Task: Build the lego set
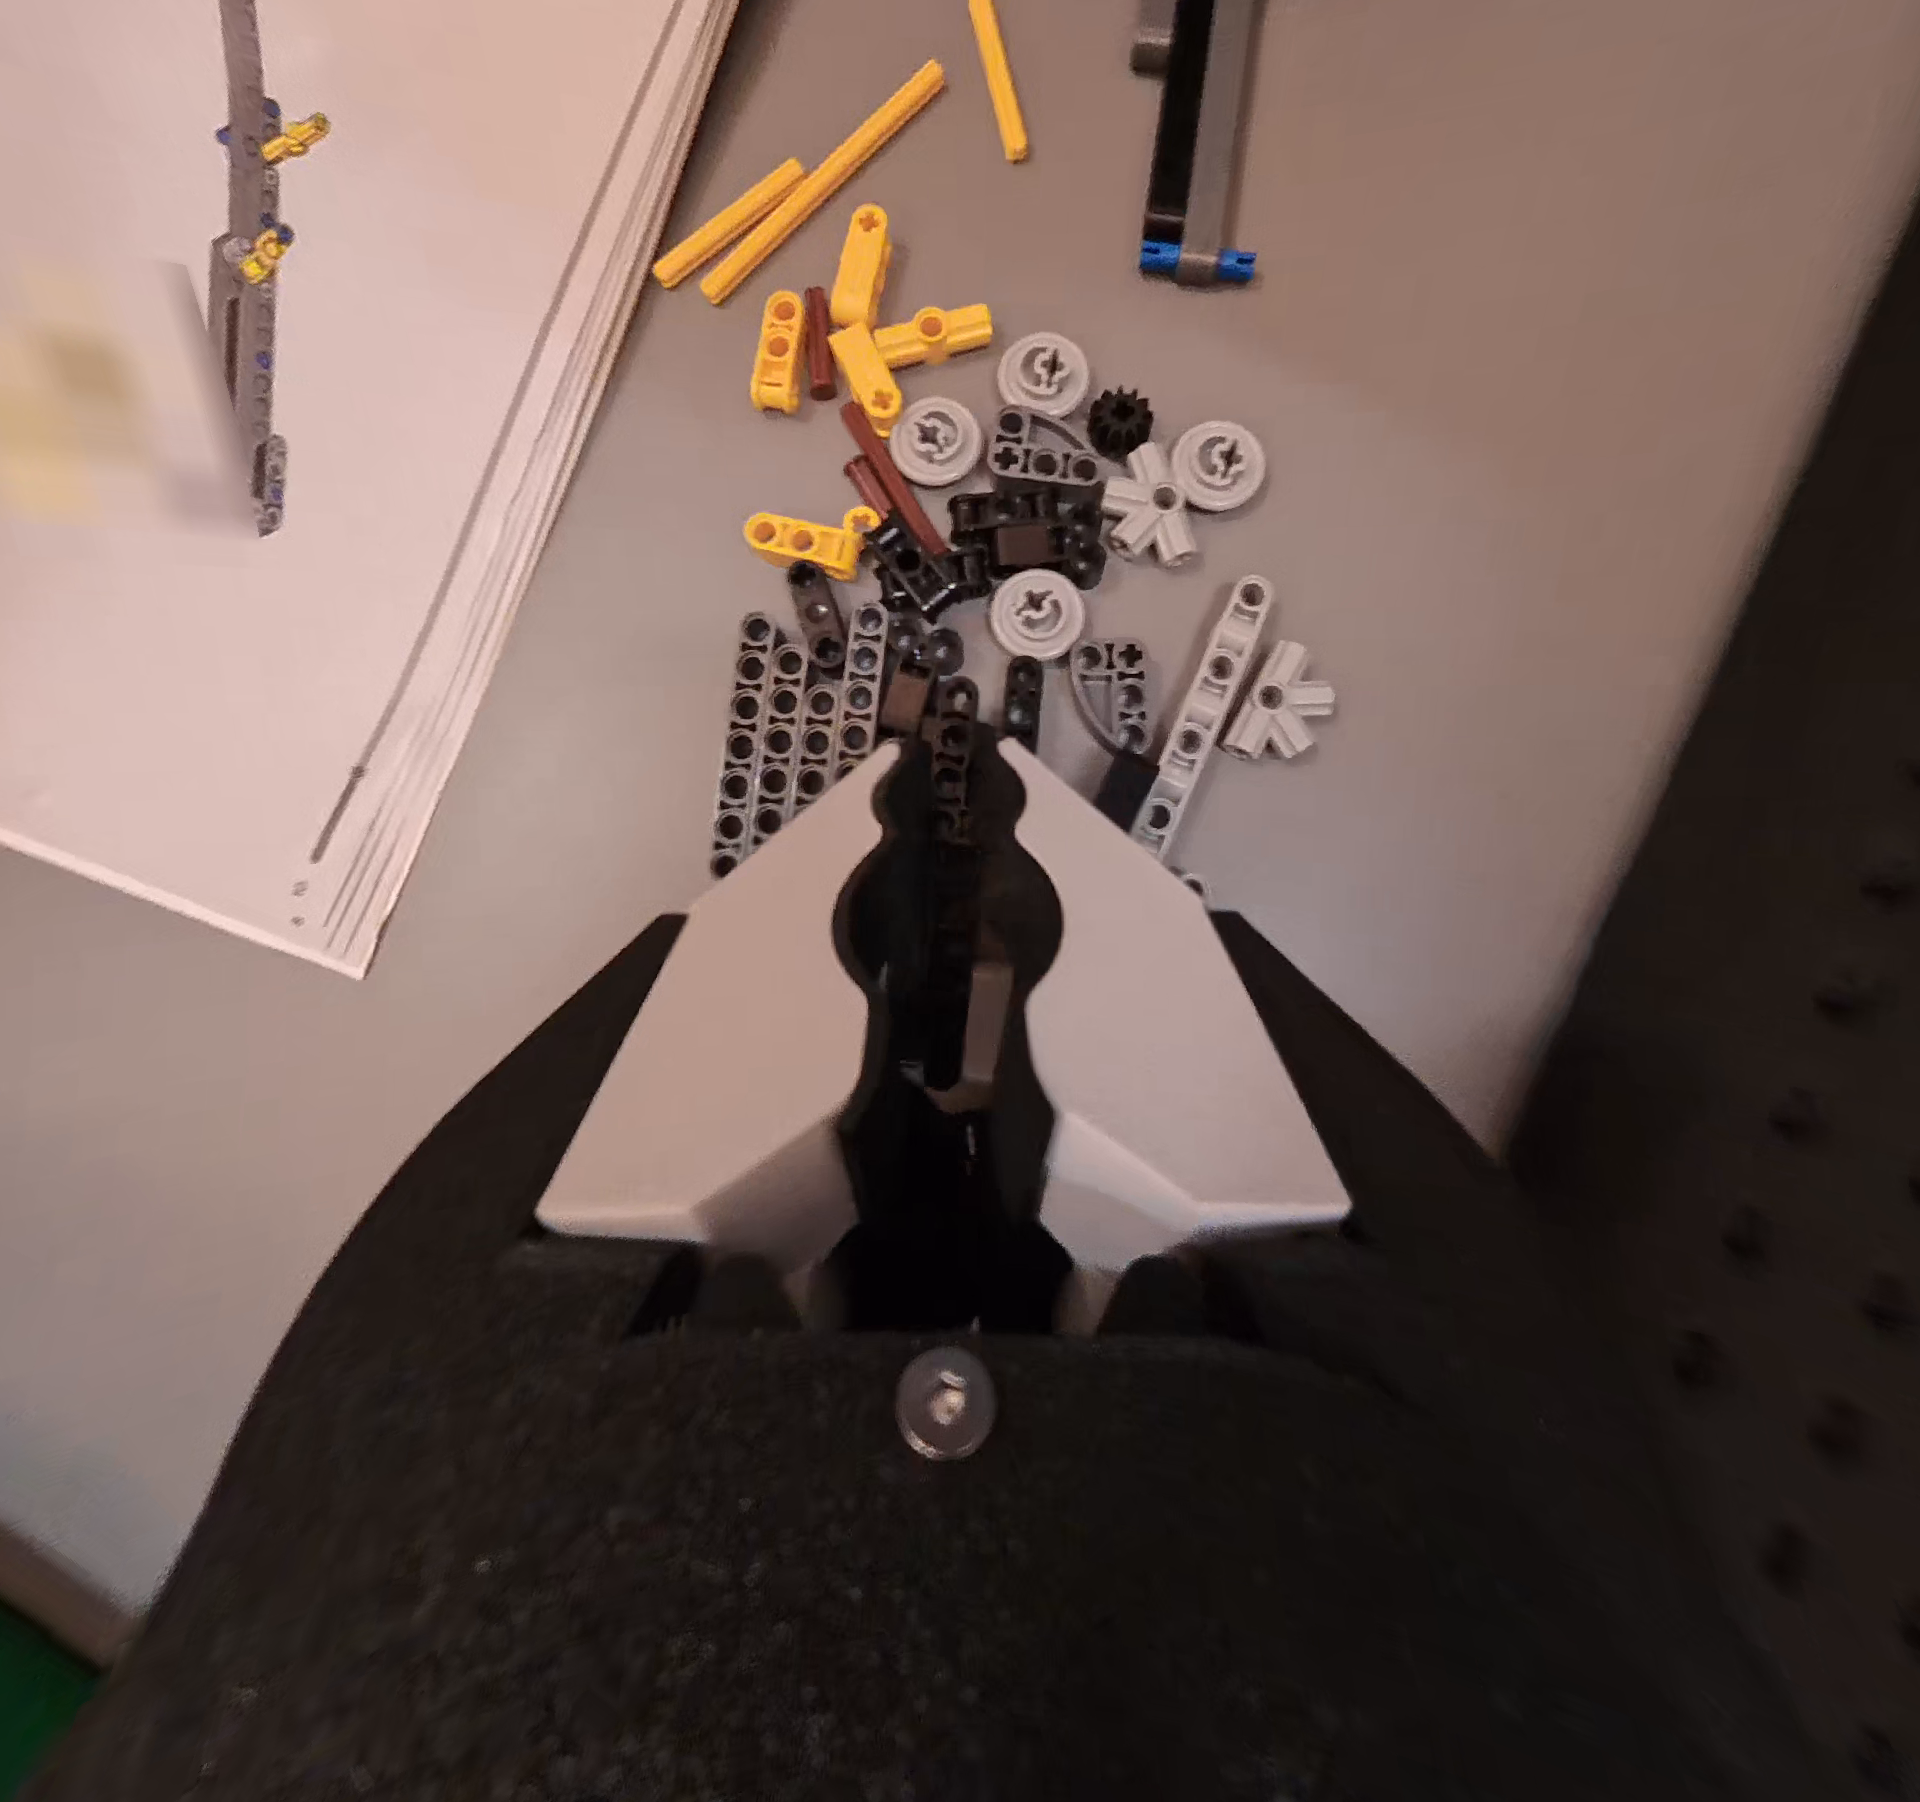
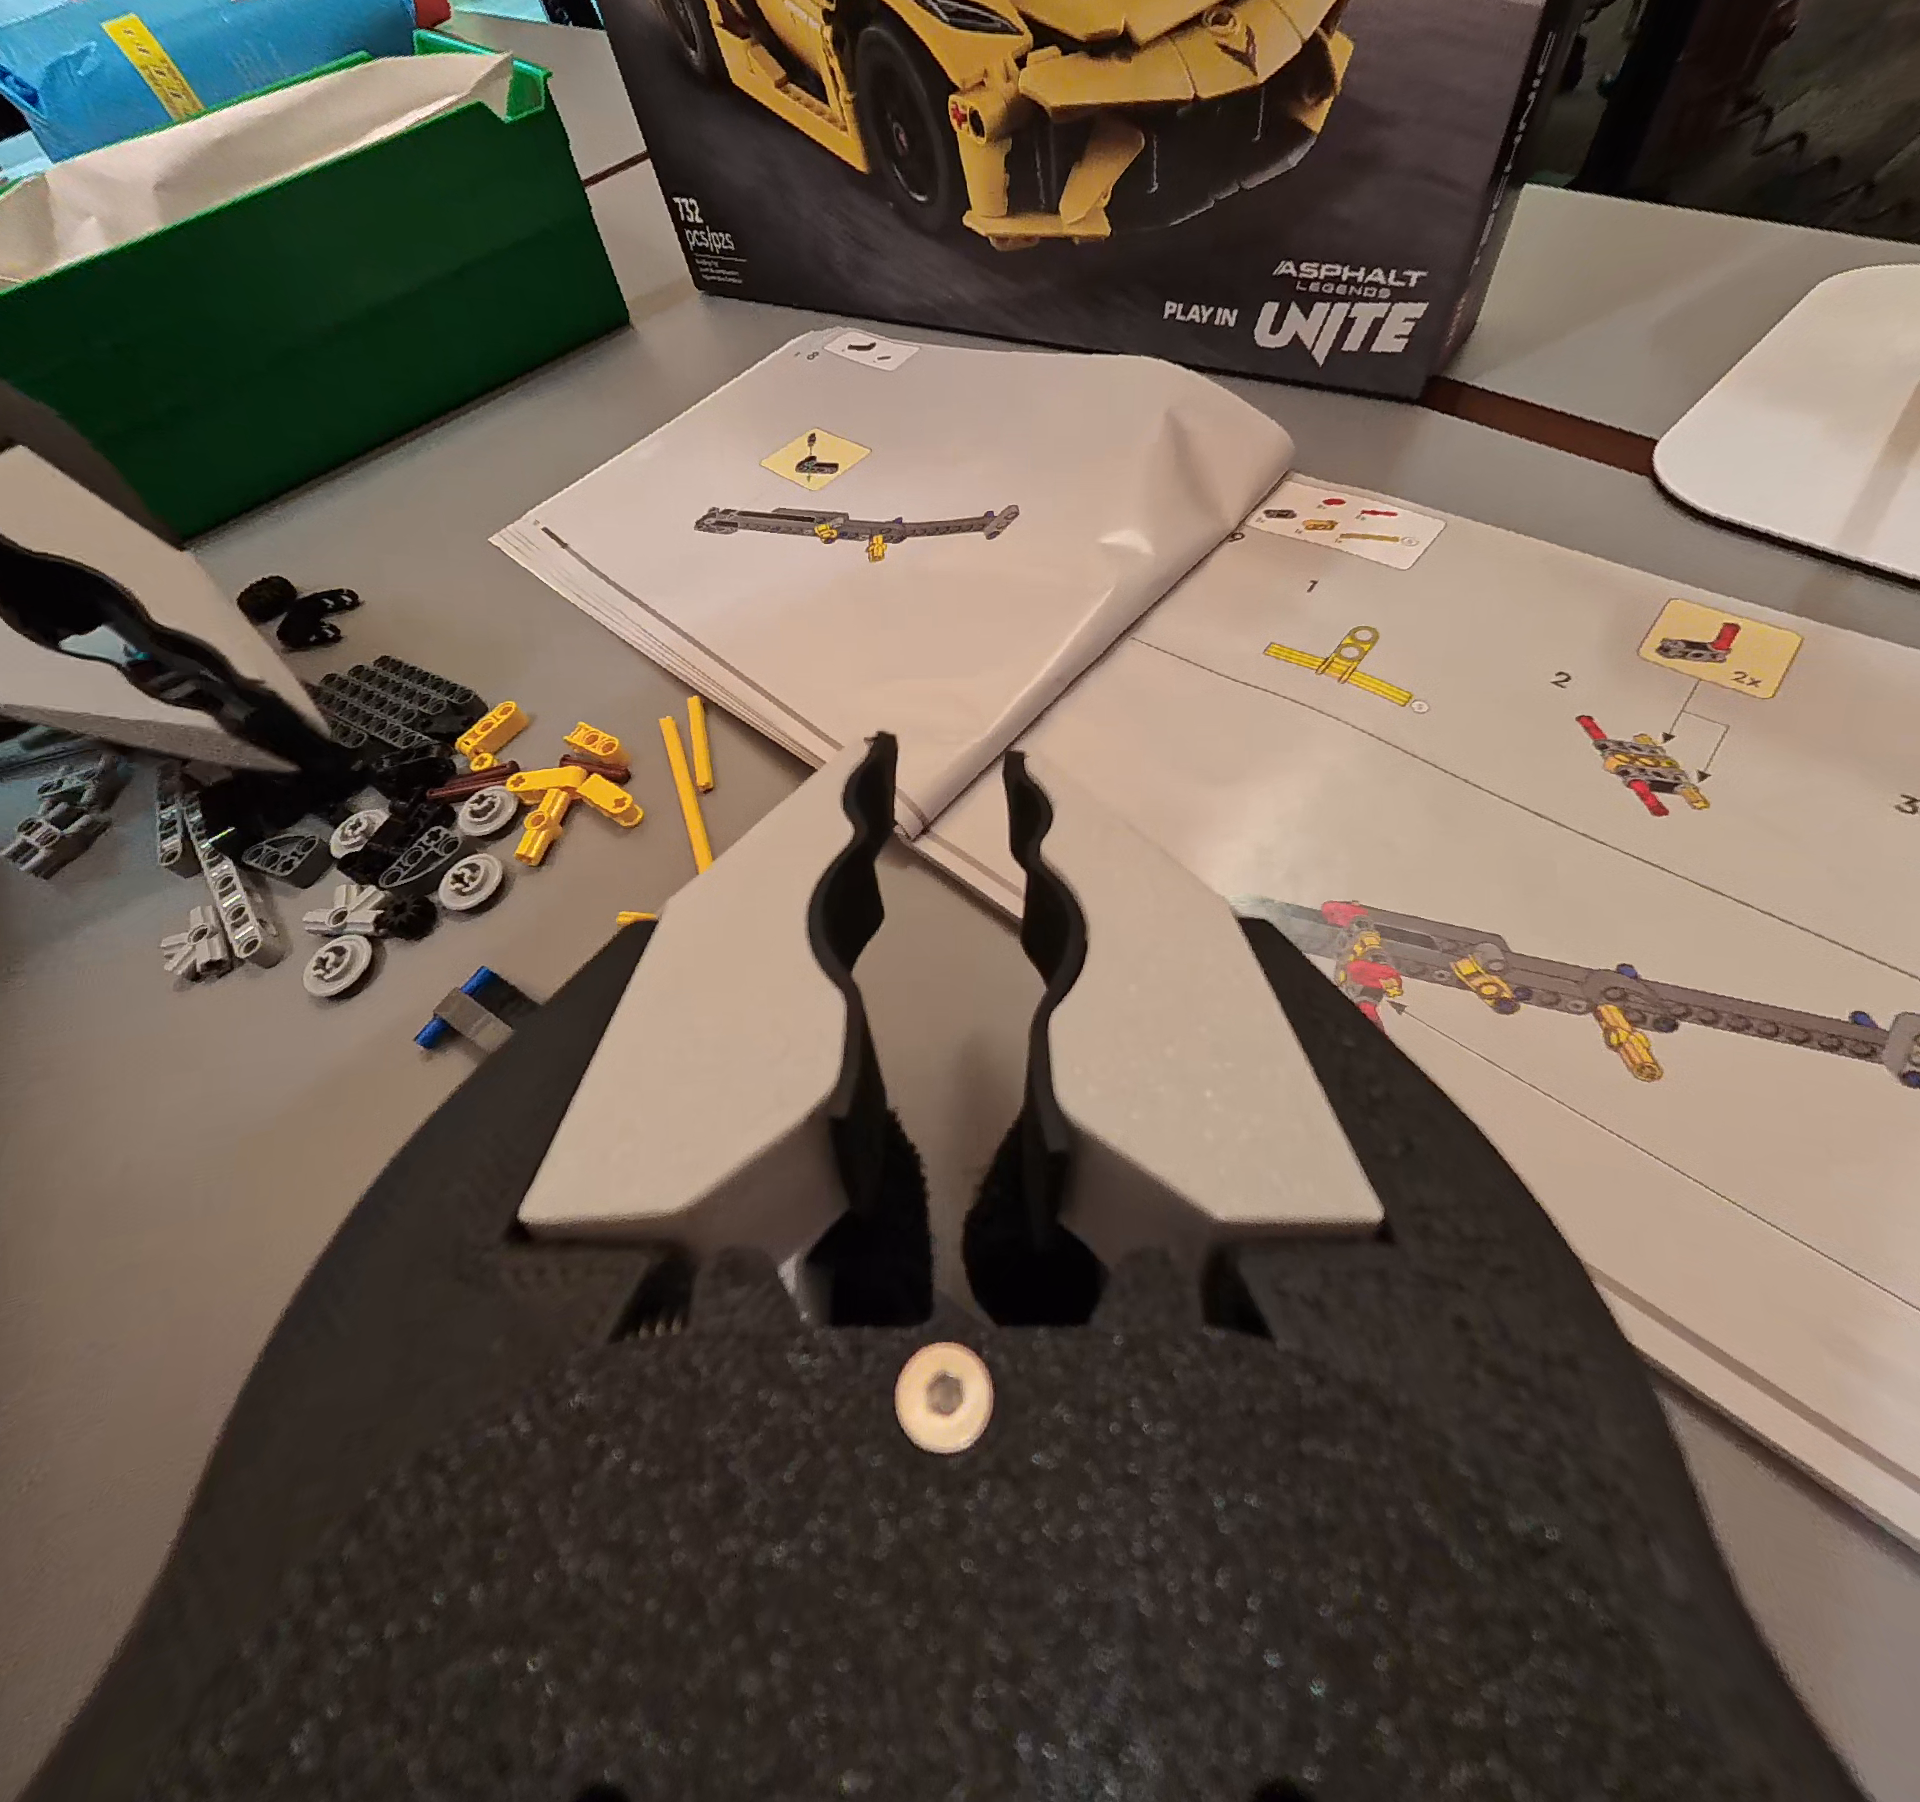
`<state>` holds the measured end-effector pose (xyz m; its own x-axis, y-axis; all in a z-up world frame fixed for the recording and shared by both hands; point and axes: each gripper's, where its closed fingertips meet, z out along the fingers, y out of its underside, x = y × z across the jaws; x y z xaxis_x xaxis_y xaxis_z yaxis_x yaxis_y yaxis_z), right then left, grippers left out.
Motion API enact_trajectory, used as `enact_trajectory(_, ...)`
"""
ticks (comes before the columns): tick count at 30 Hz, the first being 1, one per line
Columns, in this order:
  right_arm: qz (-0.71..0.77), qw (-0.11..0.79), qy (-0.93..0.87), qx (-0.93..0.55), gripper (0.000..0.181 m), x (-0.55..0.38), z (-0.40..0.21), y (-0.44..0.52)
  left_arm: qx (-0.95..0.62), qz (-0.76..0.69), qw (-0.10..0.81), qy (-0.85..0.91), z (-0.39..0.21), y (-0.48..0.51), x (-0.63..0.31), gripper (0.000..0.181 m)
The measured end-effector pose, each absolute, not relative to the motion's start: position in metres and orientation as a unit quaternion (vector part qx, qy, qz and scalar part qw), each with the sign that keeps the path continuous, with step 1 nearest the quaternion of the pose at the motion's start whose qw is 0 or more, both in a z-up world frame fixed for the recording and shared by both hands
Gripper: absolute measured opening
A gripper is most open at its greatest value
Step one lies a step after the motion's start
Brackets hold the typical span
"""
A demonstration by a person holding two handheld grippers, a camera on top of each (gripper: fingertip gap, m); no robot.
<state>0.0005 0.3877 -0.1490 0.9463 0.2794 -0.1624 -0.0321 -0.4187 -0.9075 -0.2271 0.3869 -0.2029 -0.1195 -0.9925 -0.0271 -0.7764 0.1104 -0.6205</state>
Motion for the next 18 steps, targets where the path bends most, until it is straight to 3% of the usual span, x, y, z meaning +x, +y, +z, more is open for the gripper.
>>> enact_trajectory(4, 0.195, 0.534, -0.117, -0.814, 0.016, -0.033, -0.133, 0.382, -0.660, -0.268, 0.274, 0.646, -0.182, 0.400, -0.217, 0.004)
enact_trajectory(8, 0.259, 0.521, -0.205, -0.787, 0.044, -0.129, -0.111, 0.376, -0.734, -0.482, 0.320, 0.355, -0.117, 0.421, -0.185, 0.005)
enact_trajectory(13, 0.142, 0.587, -0.182, -0.776, 0.032, -0.168, -0.093, 0.401, -0.719, -0.618, 0.284, 0.144, -0.091, 0.418, -0.161, 0.006)
enact_trajectory(18, 0.124, 0.595, -0.168, -0.776, 0.024, -0.164, -0.089, 0.403, -0.699, -0.660, 0.259, 0.094, -0.084, 0.406, -0.150, 0.005)
